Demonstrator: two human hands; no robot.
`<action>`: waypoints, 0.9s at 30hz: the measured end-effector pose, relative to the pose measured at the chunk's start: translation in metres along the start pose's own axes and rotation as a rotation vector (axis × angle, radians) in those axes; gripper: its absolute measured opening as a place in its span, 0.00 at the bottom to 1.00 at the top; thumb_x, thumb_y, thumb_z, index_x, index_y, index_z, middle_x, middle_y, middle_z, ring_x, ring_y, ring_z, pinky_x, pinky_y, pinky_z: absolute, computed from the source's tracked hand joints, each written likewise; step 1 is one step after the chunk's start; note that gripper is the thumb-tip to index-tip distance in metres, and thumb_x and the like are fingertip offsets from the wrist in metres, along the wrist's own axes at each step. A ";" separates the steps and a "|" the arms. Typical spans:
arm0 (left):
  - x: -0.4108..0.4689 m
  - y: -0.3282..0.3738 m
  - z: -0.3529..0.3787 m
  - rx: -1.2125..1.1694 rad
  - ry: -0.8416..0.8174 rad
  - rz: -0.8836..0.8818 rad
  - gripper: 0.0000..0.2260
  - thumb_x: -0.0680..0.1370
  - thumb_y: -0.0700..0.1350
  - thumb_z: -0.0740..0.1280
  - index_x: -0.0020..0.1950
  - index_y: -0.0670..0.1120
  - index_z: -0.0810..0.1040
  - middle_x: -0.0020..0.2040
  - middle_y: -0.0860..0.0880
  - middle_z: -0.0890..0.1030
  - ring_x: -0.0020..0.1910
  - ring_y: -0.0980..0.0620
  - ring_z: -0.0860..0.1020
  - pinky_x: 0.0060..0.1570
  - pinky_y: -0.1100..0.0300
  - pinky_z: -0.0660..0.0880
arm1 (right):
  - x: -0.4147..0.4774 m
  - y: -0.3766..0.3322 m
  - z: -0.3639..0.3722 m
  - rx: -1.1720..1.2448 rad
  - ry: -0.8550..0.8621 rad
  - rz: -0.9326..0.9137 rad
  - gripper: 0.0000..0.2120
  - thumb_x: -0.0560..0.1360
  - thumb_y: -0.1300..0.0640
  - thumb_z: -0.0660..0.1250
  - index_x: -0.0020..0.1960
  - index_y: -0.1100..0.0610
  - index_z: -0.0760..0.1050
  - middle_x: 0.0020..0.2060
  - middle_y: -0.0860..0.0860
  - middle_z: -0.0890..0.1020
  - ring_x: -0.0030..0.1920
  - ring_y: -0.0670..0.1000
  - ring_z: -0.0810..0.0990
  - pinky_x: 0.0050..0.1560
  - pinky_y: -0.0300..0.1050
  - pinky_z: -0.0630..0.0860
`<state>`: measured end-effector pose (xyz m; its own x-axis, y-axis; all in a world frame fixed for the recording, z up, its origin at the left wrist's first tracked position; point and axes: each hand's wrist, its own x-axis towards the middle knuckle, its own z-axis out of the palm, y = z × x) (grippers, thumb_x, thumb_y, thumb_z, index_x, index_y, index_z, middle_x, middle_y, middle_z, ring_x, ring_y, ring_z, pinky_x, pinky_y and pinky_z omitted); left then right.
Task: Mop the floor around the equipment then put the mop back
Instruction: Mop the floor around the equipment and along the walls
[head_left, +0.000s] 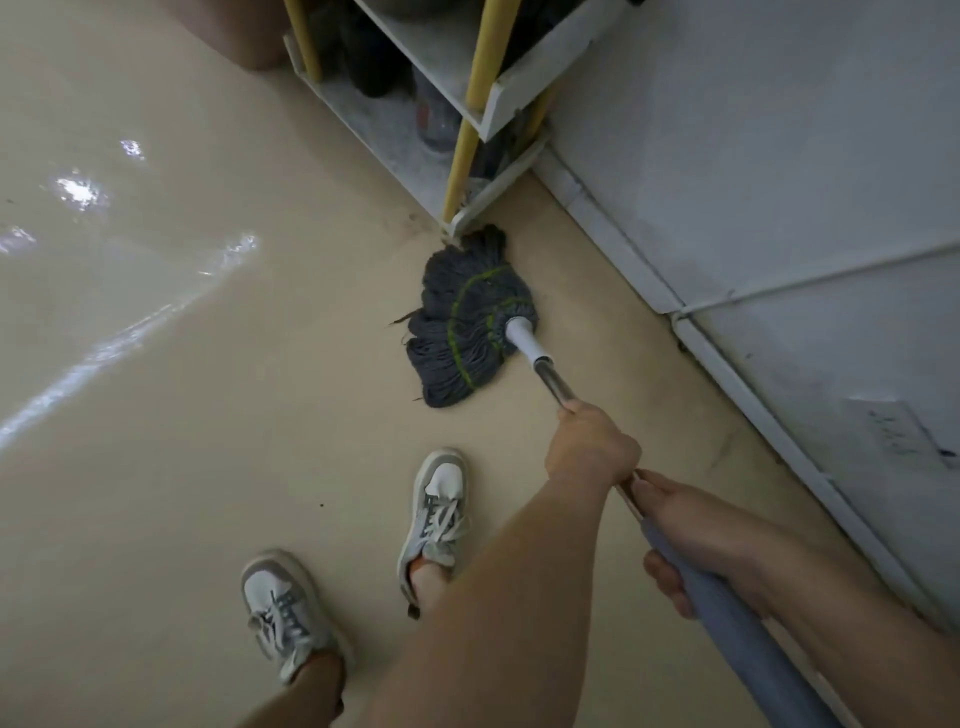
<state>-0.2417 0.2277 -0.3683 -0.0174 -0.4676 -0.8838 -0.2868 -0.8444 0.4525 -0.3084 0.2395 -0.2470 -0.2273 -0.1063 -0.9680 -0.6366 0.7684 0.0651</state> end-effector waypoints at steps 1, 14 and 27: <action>0.001 -0.003 -0.003 0.024 -0.001 0.000 0.33 0.75 0.44 0.62 0.77 0.34 0.56 0.71 0.38 0.68 0.67 0.41 0.73 0.62 0.52 0.74 | -0.002 0.000 0.005 0.033 -0.019 0.013 0.13 0.82 0.42 0.51 0.58 0.44 0.71 0.24 0.53 0.70 0.17 0.46 0.68 0.21 0.35 0.67; -0.087 -0.183 -0.108 -0.186 0.243 -0.152 0.17 0.72 0.43 0.66 0.59 0.40 0.73 0.54 0.42 0.80 0.55 0.40 0.79 0.45 0.58 0.71 | -0.035 0.011 0.193 -0.190 -0.287 -0.045 0.12 0.82 0.44 0.47 0.60 0.44 0.64 0.25 0.53 0.73 0.23 0.49 0.71 0.27 0.40 0.74; -0.146 -0.357 -0.133 -0.524 0.521 -0.520 0.14 0.68 0.46 0.68 0.52 0.43 0.77 0.48 0.42 0.84 0.49 0.41 0.81 0.50 0.53 0.78 | -0.036 0.026 0.342 -1.121 -0.356 -0.249 0.18 0.81 0.56 0.51 0.71 0.53 0.59 0.39 0.63 0.78 0.30 0.58 0.79 0.30 0.49 0.76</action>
<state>-0.0092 0.5626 -0.3850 0.4649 0.0554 -0.8837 0.3385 -0.9333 0.1196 -0.0645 0.4791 -0.2929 0.0972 0.1416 -0.9851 -0.9612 -0.2434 -0.1298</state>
